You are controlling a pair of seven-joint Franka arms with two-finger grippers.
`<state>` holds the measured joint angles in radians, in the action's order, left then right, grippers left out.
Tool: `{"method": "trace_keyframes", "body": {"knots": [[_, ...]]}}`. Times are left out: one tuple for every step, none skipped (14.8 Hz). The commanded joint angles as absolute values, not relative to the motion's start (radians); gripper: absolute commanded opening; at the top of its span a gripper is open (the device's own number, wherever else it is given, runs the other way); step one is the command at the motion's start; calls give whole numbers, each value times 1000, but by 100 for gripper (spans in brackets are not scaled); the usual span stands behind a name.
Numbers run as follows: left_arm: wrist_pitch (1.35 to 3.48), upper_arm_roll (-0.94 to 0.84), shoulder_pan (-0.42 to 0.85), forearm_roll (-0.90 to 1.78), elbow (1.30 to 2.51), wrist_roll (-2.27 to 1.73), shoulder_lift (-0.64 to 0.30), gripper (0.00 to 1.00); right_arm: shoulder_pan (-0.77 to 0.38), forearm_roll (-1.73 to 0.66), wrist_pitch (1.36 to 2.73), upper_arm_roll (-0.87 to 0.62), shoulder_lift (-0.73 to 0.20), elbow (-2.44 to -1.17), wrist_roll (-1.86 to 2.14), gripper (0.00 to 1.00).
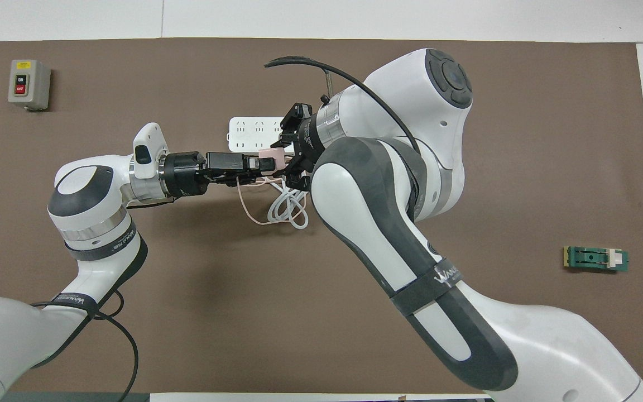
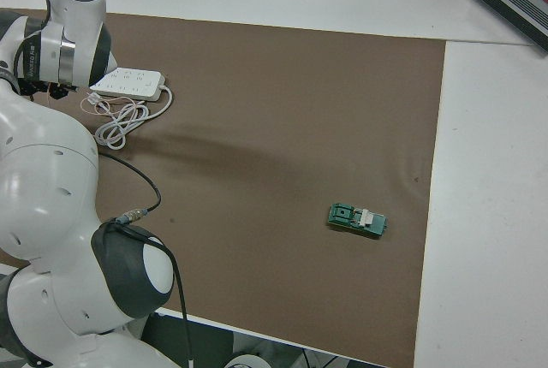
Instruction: Plug charger into power strip
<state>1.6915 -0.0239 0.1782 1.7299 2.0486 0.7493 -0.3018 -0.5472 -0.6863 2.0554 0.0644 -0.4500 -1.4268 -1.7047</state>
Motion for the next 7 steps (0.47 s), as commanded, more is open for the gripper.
{"method": "trace_keyframes", "body": {"knots": [[1738, -14, 184, 1750, 2037, 715, -290, 1, -552, -695, 2059, 66, -446, -1428, -1720, 0], [1738, -14, 178, 1746, 2026, 706, -291, 1, -551, -695, 2059, 66, -445, -1428, -1726, 1], [1736, -14, 175, 1740, 2016, 697, -293, 1, -548, -689, 2062, 66, -445, -1428, -1732, 99], [1735, -12, 173, 1738, 2011, 687, -293, 1, -546, -690, 2062, 66, -445, -1427, -1733, 100], [1735, -12, 170, 1738, 2006, 684, -291, 1, -545, -692, 2062, 66, -445, -1427, -1733, 100], [1733, -11, 167, 1736, 2003, 684, -291, 2, -546, -693, 2062, 66, -445, -1427, -1735, 100], [1733, -11, 157, 1736, 2000, 681, -290, 4, -546, -693, 2060, 66, -445, -1427, -1735, 100]]}}
